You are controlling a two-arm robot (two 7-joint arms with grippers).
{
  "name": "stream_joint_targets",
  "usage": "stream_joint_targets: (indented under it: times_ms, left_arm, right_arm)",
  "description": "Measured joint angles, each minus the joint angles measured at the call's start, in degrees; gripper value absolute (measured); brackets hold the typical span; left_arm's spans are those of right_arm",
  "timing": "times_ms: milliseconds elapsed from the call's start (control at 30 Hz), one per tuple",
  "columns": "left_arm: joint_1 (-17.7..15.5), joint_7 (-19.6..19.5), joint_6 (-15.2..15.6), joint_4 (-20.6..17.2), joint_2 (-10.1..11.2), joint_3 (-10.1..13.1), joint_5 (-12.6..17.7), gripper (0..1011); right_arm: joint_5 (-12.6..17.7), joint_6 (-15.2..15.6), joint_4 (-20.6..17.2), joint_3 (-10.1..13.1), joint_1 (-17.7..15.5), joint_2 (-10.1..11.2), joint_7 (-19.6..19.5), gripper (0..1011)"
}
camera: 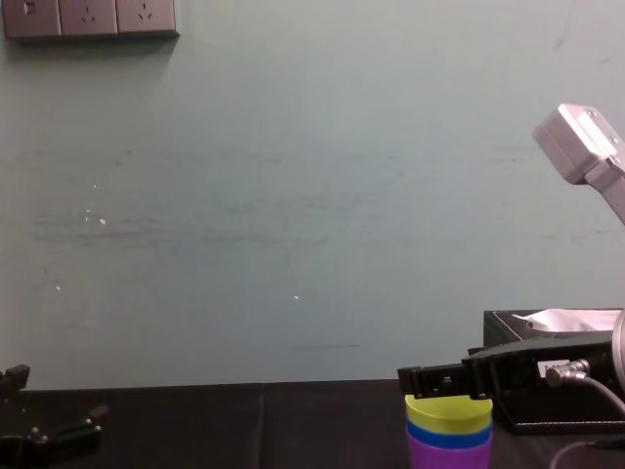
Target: Stack the three plastic cups sequentially using one hand.
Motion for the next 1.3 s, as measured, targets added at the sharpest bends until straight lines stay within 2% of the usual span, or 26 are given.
stream_joint_targets:
  times_ms: [233,333,467,700,933,1033,1300]
  left_arm:
    - [0.00,0.00,0.00,0.00,0.00,0.00,0.00,1000]
    - [0.00,0.00,0.00,0.00,0.00,0.00,0.00,1000]
    - [0.00,0.00,0.00,0.00,0.00,0.00,0.00,1000]
    - [0.00,0.00,0.00,0.00,0.00,0.00,0.00,1000]
    - [0.00,0.00,0.00,0.00,0.00,0.00,0.00,1000]
    - [0.00,0.00,0.00,0.00,0.00,0.00,0.00,1000]
    - [0.00,0.00,0.00,0.00,0.00,0.00,0.00,1000]
  right_arm:
    - [0.03,-0.83,-0.31,0.46,-0.53,-0.01,-0.04,1003]
    - [-0.09,-2.29,-0.80,1.09,-1.20,-0.19,-0.78,1003]
    - [-0.86,-5.97,-1.97,2.81,-3.19,-0.92,-3.03,1003]
    - [-3.44,-12.02,-3.62,5.92,-7.77,-2.54,-8.35,1003]
    - [-7.94,-18.32,-4.09,8.98,-13.30,-4.63,-15.91,1003]
    - [-10.05,-19.60,-3.73,9.71,-15.05,-5.55,-19.02,1003]
    - [-13.09,-20.09,-2.17,10.89,-17.42,-7.34,-22.67,1003]
